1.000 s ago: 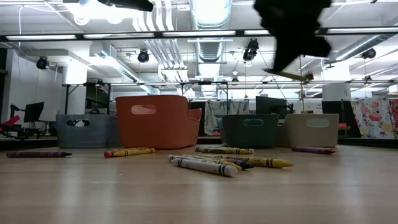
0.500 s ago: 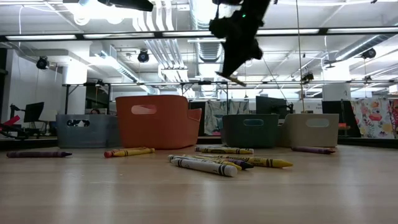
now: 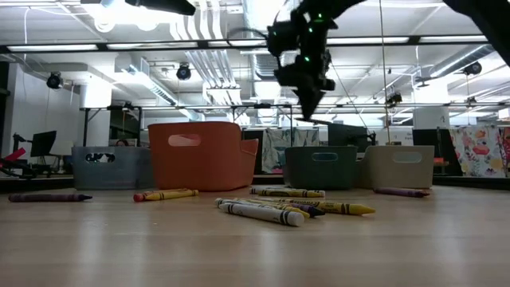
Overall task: Sort crayons
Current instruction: Put the yellow crayon into the white bin
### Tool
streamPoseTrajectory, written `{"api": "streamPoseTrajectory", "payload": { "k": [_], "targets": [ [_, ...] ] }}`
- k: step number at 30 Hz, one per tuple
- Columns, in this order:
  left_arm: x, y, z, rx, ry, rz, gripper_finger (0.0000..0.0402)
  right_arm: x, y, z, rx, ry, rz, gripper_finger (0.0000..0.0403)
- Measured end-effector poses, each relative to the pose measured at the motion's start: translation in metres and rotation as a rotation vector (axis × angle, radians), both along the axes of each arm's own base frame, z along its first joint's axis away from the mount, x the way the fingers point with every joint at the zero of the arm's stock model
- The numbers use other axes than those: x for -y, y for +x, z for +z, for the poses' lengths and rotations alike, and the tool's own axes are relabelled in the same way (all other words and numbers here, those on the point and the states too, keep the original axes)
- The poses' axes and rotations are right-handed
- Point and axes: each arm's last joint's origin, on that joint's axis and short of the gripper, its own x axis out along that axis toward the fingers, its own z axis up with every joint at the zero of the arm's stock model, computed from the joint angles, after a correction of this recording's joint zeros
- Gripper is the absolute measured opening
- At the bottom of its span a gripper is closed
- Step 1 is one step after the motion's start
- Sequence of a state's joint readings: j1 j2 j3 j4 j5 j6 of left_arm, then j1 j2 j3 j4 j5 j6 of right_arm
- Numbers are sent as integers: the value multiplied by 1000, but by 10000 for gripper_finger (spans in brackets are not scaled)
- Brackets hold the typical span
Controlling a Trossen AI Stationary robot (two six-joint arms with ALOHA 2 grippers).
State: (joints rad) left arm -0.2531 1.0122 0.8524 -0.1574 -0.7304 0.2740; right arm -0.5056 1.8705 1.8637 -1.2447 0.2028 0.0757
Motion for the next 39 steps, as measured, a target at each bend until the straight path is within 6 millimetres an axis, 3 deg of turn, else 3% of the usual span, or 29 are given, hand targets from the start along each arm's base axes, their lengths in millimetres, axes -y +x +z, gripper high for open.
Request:
{"api": "streamPoseTrajectory", "payload": {
  "k": [4,10,19,23,32,39],
  "targets": [
    [-2,-1,1,-7,36,41,123,25,-26,-7,-74,46,-92,8],
    [-10,-4,4,-8,59,69,123,41,-60,-17,-147,108,-250,8],
    [-43,-8,9,-45,136,191,123,22,-87,-21,-143,126,-358,8],
    [-63,-8,11,-45,137,169,123,11,-99,-27,-79,100,-415,8],
    [-117,-16,17,32,100,209,123,6,-105,-59,73,93,-473,8],
    [-137,-24,27,127,123,265,123,11,-102,-81,47,108,-524,8]
  ]
}}
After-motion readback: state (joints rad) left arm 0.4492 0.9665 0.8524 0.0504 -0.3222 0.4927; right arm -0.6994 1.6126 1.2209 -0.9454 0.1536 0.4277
